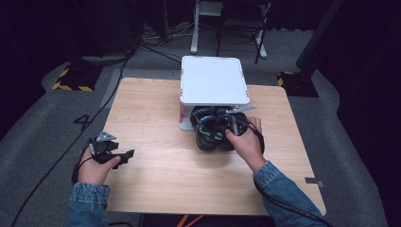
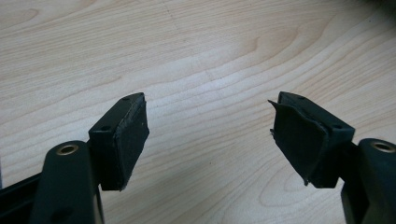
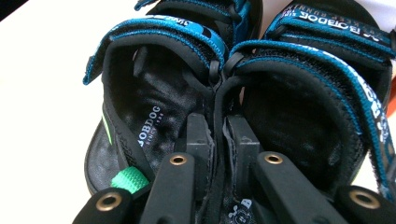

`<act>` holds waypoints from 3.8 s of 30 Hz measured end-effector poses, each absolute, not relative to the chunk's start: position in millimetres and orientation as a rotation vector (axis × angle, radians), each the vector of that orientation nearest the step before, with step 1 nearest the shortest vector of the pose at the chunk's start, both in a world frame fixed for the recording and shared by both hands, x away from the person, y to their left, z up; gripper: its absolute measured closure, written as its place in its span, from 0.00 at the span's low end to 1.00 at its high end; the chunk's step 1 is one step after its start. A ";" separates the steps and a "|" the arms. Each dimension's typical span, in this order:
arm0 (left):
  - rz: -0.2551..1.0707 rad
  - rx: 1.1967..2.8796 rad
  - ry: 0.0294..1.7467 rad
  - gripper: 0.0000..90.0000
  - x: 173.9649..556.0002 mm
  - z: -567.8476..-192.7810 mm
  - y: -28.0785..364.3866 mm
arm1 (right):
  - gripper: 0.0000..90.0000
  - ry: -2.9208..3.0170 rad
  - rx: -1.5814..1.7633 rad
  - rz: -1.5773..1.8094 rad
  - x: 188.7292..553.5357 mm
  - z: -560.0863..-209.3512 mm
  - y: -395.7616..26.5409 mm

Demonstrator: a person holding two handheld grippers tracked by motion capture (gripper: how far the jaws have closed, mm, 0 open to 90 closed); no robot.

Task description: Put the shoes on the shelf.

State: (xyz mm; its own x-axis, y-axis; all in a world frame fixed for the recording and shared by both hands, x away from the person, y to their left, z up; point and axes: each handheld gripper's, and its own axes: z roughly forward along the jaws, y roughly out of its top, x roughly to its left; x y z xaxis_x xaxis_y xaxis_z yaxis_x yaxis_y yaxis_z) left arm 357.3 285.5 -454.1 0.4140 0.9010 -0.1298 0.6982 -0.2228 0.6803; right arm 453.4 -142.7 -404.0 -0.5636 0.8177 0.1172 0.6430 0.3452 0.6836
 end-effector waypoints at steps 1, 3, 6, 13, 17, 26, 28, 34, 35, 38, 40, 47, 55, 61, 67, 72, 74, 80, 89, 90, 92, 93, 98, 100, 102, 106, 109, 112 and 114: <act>0.382 1.988 1.361 0.30 356.4 -454.4 285.4 | 0.91 2.359 1.309 1.028 457.6 -404.5 -141.3; 0.383 1.988 1.361 0.30 355.5 -455.0 285.9 | 0.91 2.339 1.312 1.025 467.6 -406.3 -137.6; 0.382 1.984 1.365 0.30 355.6 -455.6 286.7 | 0.91 2.299 1.297 1.014 480.0 -410.3 -130.9; 0.372 1.990 1.356 0.30 358.2 -455.8 284.8 | 0.91 2.227 1.309 1.004 501.5 -421.2 -116.8; 0.370 1.990 1.350 0.30 359.0 -455.7 284.4 | 0.91 2.187 1.313 0.985 507.6 -431.7 -110.3; 0.362 1.983 1.345 0.30 360.7 -455.4 284.9 | 0.87 2.064 1.232 1.023 510.7 -438.2 -105.2; 0.368 1.986 1.343 0.30 361.3 -455.2 283.6 | 0.81 2.065 1.208 1.043 511.2 -438.7 -106.1; 0.358 1.996 1.331 0.30 364.2 -454.6 277.6 | 0.56 2.089 1.186 1.141 508.6 -441.0 -113.9; 0.360 1.998 1.326 0.30 365.4 -454.3 275.9 | 0.53 2.087 1.177 1.159 507.5 -440.8 -115.8; 0.355 2.003 1.311 0.30 368.2 -453.1 270.6 | 0.50 2.093 1.169 1.211 503.1 -436.5 -123.2; 0.352 2.011 1.291 0.30 370.6 -451.3 265.6 | 0.49 2.103 1.155 1.219 499.6 -432.6 -127.2; 0.341 2.011 1.186 0.31 378.0 -438.5 240.0 | 0.47 2.089 1.154 1.364 474.7 -412.6 -154.4; 0.307 2.040 1.060 0.34 383.2 -430.1 202.0 | 0.50 2.087 1.087 1.417 439.3 -394.4 -180.1; 0.268 2.069 0.976 0.37 379.6 -426.4 171.1 | 0.53 2.139 1.062 1.411 413.1 -395.1 -194.3; 0.245 2.089 0.927 0.40 374.9 -428.6 147.0 | 0.54 2.206 1.080 1.382 398.2 -407.5 -205.3; 0.267 2.077 0.924 0.43 378.0 -438.9 129.0 | 0.55 2.238 1.105 1.343 395.4 -423.5 -210.3; 0.278 2.083 0.934 0.47 380.5 -444.9 120.6 | 0.55 2.247 1.124 1.326 396.4 -430.5 -211.2; 0.313 2.086 0.947 0.50 393.0 -461.2 101.1 | 0.53 2.240 1.148 1.288 406.1 -449.1 -206.6; 0.381 2.058 1.014 0.55 416.7 -475.3 85.0 | 0.46 2.196 1.171 1.234 425.5 -472.5 -199.8; 0.380 2.045 1.027 0.58 418.8 -476.2 83.3 | 0.46 2.190 1.174 1.227 427.7 -474.2 -199.7; 0.396 2.033 1.042 0.61 424.1 -479.5 78.4 | 0.45 2.178 1.182 1.225 431.8 -476.7 -199.0; 0.406 2.035 1.049 0.59 426.4 -481.2 76.0 | 0.42 2.165 1.188 1.224 434.1 -477.9 -197.8; 0.446 2.017 1.075 0.51 435.2 -488.0 64.1 | 0.41 2.165 1.167 1.214 441.3 -484.5 -188.9; 0.459 2.015 1.083 0.45 437.6 -490.3 62.2 | 0.40 2.170 1.163 1.210 444.1 -487.8 -186.2; 0.460 2.005 1.076 0.45 440.8 -492.9 60.5 | 0.41 2.176 1.142 1.205 448.4 -491.8 -183.7; 0.495 2.020 1.068 0.47 449.6 -491.8 58.0 | 0.39 2.233 1.091 1.210 460.3 -492.9 -184.7; 0.496 1.974 1.073 0.48 458.7 -490.2 55.8 | 0.39 2.242 1.071 1.227 470.6 -491.1 -187.2; 0.532 1.988 1.052 0.48 469.8 -489.9 54.7 | 0.39 2.253 1.067 1.223 482.7 -490.9 -187.4; 0.518 1.987 1.055 0.50 481.2 -490.8 57.4 | 0.39 2.244 1.058 1.220 493.6 -492.8 -185.7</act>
State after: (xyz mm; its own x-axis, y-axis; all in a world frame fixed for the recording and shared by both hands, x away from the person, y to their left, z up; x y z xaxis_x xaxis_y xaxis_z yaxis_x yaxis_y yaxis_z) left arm 481.2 57.4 -490.8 0.5663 0.8241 -0.0149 0.4918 -0.3233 0.8085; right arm 493.6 -185.7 -492.8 -0.6469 0.7621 0.0272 0.4371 0.3413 0.8321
